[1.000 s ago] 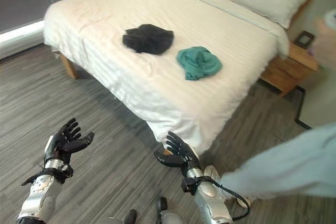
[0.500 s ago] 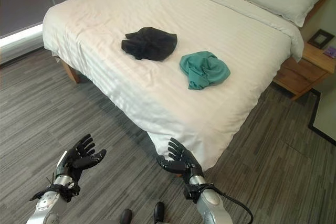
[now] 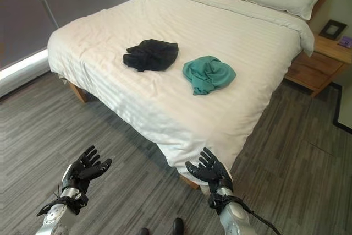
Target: Pick up bed clothes into laundry basket.
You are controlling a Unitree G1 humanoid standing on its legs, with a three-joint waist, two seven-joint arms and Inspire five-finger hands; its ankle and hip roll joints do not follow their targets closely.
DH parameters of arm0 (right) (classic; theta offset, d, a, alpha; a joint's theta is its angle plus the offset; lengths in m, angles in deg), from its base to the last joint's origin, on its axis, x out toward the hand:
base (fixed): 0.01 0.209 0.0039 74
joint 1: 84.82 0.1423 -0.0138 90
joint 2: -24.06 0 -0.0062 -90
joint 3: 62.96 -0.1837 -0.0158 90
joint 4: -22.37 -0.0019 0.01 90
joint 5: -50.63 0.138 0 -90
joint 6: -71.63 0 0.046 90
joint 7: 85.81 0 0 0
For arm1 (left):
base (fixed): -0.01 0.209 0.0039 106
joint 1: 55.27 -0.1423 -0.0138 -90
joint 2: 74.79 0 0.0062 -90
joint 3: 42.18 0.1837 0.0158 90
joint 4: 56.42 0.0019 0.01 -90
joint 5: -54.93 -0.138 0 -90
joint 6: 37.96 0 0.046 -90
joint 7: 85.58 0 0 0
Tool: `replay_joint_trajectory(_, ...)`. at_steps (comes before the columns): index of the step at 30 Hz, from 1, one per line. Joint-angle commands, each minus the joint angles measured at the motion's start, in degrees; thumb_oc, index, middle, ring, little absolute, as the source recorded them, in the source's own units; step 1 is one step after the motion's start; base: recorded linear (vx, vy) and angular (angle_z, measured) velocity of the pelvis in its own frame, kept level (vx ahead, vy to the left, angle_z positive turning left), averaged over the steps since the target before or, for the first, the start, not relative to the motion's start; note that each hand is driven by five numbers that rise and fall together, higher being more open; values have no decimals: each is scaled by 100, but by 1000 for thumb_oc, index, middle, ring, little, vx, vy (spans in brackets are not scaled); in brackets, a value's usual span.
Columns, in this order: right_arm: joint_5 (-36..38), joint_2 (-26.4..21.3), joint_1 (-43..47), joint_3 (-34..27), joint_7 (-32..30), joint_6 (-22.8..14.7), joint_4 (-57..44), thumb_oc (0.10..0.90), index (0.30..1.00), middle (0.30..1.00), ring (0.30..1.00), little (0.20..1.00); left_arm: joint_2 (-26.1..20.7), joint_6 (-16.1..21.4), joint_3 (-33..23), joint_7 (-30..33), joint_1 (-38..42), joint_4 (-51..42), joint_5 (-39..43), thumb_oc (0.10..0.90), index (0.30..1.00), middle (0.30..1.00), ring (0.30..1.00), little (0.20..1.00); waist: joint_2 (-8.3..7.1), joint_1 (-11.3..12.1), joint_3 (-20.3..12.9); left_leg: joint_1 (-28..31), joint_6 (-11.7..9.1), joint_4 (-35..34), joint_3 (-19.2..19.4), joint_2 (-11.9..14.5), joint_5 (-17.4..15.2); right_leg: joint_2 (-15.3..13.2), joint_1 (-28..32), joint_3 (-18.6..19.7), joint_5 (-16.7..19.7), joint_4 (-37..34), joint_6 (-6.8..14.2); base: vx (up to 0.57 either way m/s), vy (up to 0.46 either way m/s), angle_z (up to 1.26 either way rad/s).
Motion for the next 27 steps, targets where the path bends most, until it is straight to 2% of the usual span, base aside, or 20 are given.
replay_joint_trajectory(1, -210, -319, 382, -324, -43, -599, -537, 800, 900, 900, 900, 900, -445, 512, -289, -36, 444, -233, -208, 800, 900, 900, 900, 900, -116, -5, -269, -417, -15, 724, 567, 384, -453, -623, -39, -253, -527, 821, 360, -7, 131, -20)
replay_joint_trajectory(3, -291, -333, 360, -363, -124, -610, -598, 800, 900, 900, 900, 900, -560, 456, -36, -87, 746, -200, -217, 800, 900, 900, 900, 900, -54, -134, -196, -352, 138, 773, 652, 322, -550, -675, -358, -77, -599, 1718, 371, -2, 215, -30)
replay_joint_trajectory(4, -295, -305, 353, -355, -111, -605, -569, 800, 900, 900, 900, 900, -588, 454, 34, -111, 805, -219, -288, 800, 900, 900, 900, 900, -34, -187, -150, -279, 192, 784, 668, 298, -586, -681, -606, 47, -435, 2197, 372, 58, 323, -40)
replay_joint_trajectory(5, -434, -261, 308, -284, -84, -603, -539, 800, 900, 900, 900, 900, -594, 437, 267, -173, 961, -347, -364, 800, 900, 900, 900, 900, 51, -384, -3, -81, 345, 785, 714, 250, -672, -694, -1032, 228, 99, 3097, 390, 62, 238, -36)
replay_joint_trajectory(6, -437, -262, 310, -287, -85, -601, -542, 800, 900, 900, 900, 900, -591, 439, 269, -173, 970, -341, -364, 800, 900, 900, 900, 900, 35, -351, 2, -79, 351, 786, 747, 230, -679, -704, -1078, 278, 72, 3162, 397, 103, 262, -32)
replay_joint_trajectory(8, -556, -230, 139, -223, 13, -528, -587, 800, 900, 900, 900, 900, -549, 404, 457, -311, 1234, -403, -273, 800, 900, 900, 900, 900, 113, -655, 36, 235, 368, 697, 865, 341, -803, -543, -1608, 221, 16, 3598, 400, 196, 140, -32)
replay_joint_trajectory(11, -616, -235, -138, -281, 141, -477, -670, 800, 900, 900, 900, 900, -507, 395, 591, -396, 1412, -429, -178, 800, 900, 900, 900, 900, 88, -913, -42, 468, 303, 628, 784, 378, -821, -194, -1786, 96, -121, 3127, 409, 300, 53, -46)
replay_joint_trajectory(14, -741, -328, -552, -473, 157, -537, -781, 800, 900, 900, 900, 900, -540, 416, 864, -569, 1709, -387, -219, 800, 900, 900, 900, 900, -77, -1331, -250, 1067, 78, 541, 558, 421, -960, 384, -1674, -519, -44, 1173, 403, 558, -9, -23)
replay_joint_trajectory(15, -740, -329, -552, -473, 156, -538, -780, 800, 900, 900, 900, 900, -539, 419, 865, -568, 1711, -384, -220, 800, 900, 900, 900, 900, -66, -1343, -240, 1074, 73, 549, 545, 436, -969, 392, -1647, -538, -36, 1148, 399, 437, -19, 13)
replay_joint_trajectory(16, -688, -339, -547, -538, 144, -534, -743, 800, 900, 900, 900, 900, -535, 394, 958, -574, 1748, -380, -248, 800, 900, 900, 900, 900, -61, -1376, -270, 1014, -106, 952, 502, 504, -851, 381, -1510, -445, -157, 1240, 277, 252, -10, 52)
replay_joint_trajectory(17, -680, -334, -525, -492, 145, -538, -668, 800, 900, 900, 900, 900, -508, 391, 1004, -676, 1688, -418, -155, 800, 900, 900, 900, 900, -38, -1378, -320, 875, -328, 1555, 637, 587, -413, 484, -1250, -393, -131, 1107, 179, 364, -67, 65)
replay_joint_trajectory(18, -652, -400, -511, -515, 90, -591, -632, 800, 900, 900, 900, 900, -475, 394, 1116, -676, 1718, -334, -166, 800, 900, 900, 900, 900, -37, -1405, -355, 403, -627, 2633, 817, 791, 228, 581, -1009, -291, -174, 991, 9, 415, -75, 47)
replay_joint_trajectory(19, -423, -559, -278, -519, 18, -648, -608, 800, 900, 900, 900, 900, -534, 315, 1245, -814, 1756, -585, 94, 800, 900, 900, 900, 900, -242, -1121, -167, -602, -753, 4301, 696, 697, 688, 402, -530, -208, -311, 774, -160, 324, -73, 18)
replay_joint_trajectory(20, -352, -624, -87, -482, -50, -685, -541, 800, 900, 900, 900, 900, -581, 277, 1286, -913, 1723, -714, 204, 800, 900, 900, 900, 900, -362, -1007, -101, -1104, -595, 4641, 607, 565, 621, 340, -402, -111, -345, 664, -240, 202, -3, -2)
replay_joint_trajectory(21, -347, -624, -68, -478, -50, -694, -521, 800, 900, 900, 900, 900, -588, 270, 1281, -915, 1725, -723, 211, 800, 900, 900, 900, 900, -320, -994, -85, -1145, -591, 4746, 610, 613, 555, 389, -403, -108, -343, 660, -241, 196, 50, -31)
replay_joint_trajectory(23, -277, -903, 362, -447, -68, -803, -770, 800, 900, 900, 900, 900, -803, 161, 1254, -1213, 1503, -1044, 697, 800, 900, 900, 900, 900, -464, -638, 78, -1775, -354, 4003, 651, 1150, 271, 207, -23, 139, -420, 554, -144, 286, 131, -51)
replay_joint_trajectory(24, -276, -900, 360, -449, -68, -801, -773, 800, 900, 900, 900, 900, -809, 159, 1254, -1216, 1503, -1046, 701, 800, 900, 900, 900, 900, -495, -629, 73, -1753, -349, 3945, 675, 1125, 313, 180, -30, 153, -409, 550, -143, 333, 274, -48)
replay_joint_trajectory(25, -322, -1130, 481, -533, 61, -878, -949, 800, 900, 900, 900, 900, -957, -16, 1390, -1661, 1376, -1200, 1218, 800, 900, 900, 900, 900, -447, -562, 15, -1555, -448, 2605, 769, 1584, 263, 63, 90, 126, -520, 522, 5, 323, 333, -36)
replay_joint_trajectory(26, -431, -1314, 479, -588, 133, -897, -1113, 800, 900, 900, 900, 900, -1111, -136, 1460, -1931, 1315, -1400, 1579, 800, 900, 900, 900, 900, -386, -545, -30, -1415, -566, 1671, 827, 1762, 370, 21, 134, 152, -636, 516, 87, 344, 327, -8)
replay_joint_trajectory(27, -433, -1317, 460, -591, 135, -891, -1124, 800, 900, 900, 900, 900, -1117, -147, 1459, -1939, 1297, -1414, 1597, 800, 900, 900, 900, 900, -398, -526, -23, -1293, -576, 1513, 869, 1759, 428, 15, 164, 168, -659, 524, 82, 233, 262, 10)
